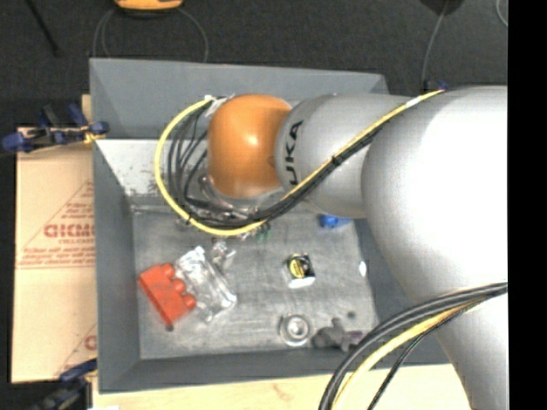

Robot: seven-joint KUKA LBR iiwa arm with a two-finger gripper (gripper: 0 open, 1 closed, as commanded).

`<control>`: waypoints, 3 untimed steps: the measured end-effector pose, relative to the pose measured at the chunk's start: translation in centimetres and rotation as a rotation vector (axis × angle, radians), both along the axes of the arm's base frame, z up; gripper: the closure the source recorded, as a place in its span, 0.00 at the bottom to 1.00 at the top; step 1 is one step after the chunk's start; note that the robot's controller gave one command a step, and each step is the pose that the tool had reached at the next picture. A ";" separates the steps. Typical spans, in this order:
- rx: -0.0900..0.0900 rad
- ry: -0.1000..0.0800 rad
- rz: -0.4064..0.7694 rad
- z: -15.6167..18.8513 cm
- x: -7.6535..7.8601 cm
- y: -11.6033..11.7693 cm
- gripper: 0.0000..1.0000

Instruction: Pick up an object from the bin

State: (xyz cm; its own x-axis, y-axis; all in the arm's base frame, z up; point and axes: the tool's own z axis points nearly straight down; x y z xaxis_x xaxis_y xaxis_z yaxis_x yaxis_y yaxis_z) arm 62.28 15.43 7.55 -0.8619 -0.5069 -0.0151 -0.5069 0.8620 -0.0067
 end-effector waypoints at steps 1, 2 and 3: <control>0.000 0.010 0.083 0.0 -3.3 7.2 0.00; -0.006 0.019 0.242 0.2 -12.1 -1.7 0.00; -0.001 0.004 0.332 -0.1 -6.5 -8.3 0.00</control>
Offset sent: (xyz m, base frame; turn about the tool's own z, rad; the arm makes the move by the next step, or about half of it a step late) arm -0.0330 0.0686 -0.0015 -0.0753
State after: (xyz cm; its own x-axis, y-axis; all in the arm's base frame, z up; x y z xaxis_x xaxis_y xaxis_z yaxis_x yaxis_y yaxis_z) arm 55.83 7.12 7.41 -0.6499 -0.7600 -0.0115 -0.7600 0.6499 -0.0047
